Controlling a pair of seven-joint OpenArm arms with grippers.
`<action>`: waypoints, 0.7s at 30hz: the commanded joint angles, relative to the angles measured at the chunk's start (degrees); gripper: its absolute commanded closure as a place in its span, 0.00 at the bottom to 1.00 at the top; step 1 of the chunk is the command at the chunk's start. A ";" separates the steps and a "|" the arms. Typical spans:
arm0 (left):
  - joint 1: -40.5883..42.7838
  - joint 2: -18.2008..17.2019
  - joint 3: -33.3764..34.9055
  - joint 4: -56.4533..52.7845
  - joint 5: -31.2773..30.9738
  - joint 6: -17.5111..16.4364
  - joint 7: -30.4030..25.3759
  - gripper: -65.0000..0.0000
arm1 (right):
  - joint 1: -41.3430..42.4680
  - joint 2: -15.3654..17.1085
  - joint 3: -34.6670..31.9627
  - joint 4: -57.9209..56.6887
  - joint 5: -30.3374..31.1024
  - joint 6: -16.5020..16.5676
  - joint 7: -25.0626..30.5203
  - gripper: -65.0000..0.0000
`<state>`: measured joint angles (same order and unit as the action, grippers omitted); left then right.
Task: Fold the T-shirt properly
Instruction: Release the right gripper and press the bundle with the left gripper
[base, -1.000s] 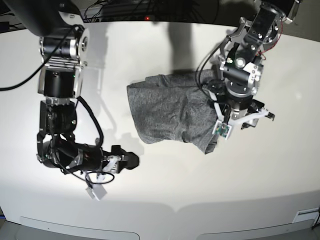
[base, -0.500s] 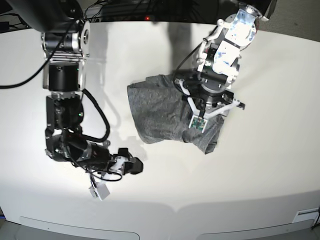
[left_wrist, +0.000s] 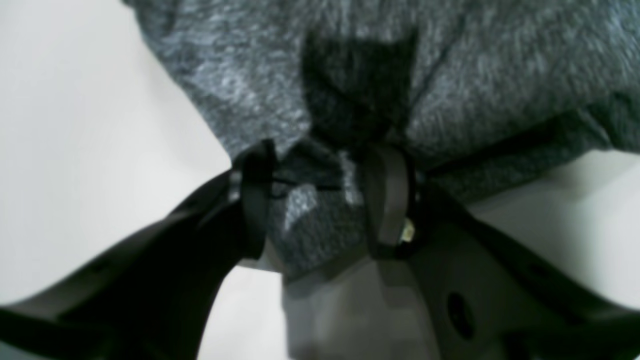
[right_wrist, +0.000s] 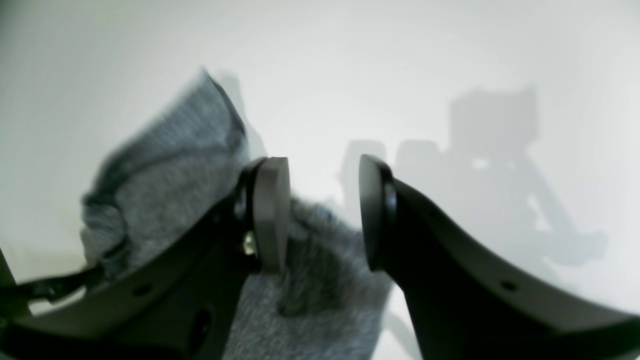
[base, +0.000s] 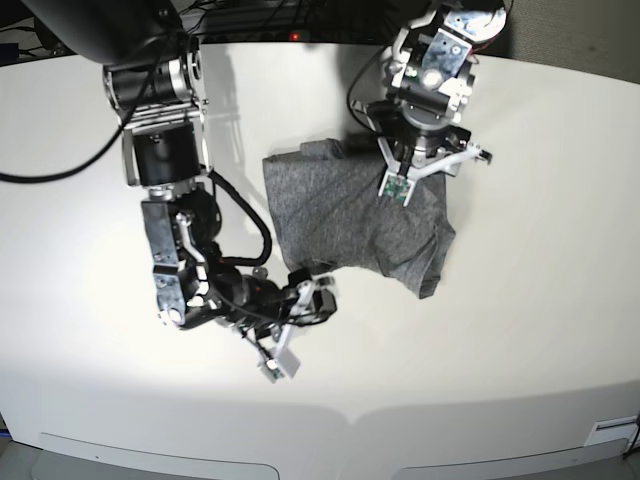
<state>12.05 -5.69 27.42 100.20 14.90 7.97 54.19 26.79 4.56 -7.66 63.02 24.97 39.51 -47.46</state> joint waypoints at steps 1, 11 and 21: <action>-0.46 0.24 0.04 0.87 -0.46 -0.04 -0.33 0.55 | 1.92 -0.13 -0.63 -0.04 0.20 0.49 1.18 0.64; -0.48 -0.20 0.04 0.76 0.07 -0.09 -4.02 0.55 | -2.19 3.98 -1.75 -2.40 6.97 0.49 -5.62 0.64; -0.96 -0.22 0.04 0.74 0.04 -3.80 -9.94 0.55 | -8.94 11.93 -1.73 -0.09 20.61 0.49 -14.10 0.64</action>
<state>11.75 -6.07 27.42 100.12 14.90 4.05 45.36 17.17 15.97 -9.43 62.39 46.54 39.75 -60.14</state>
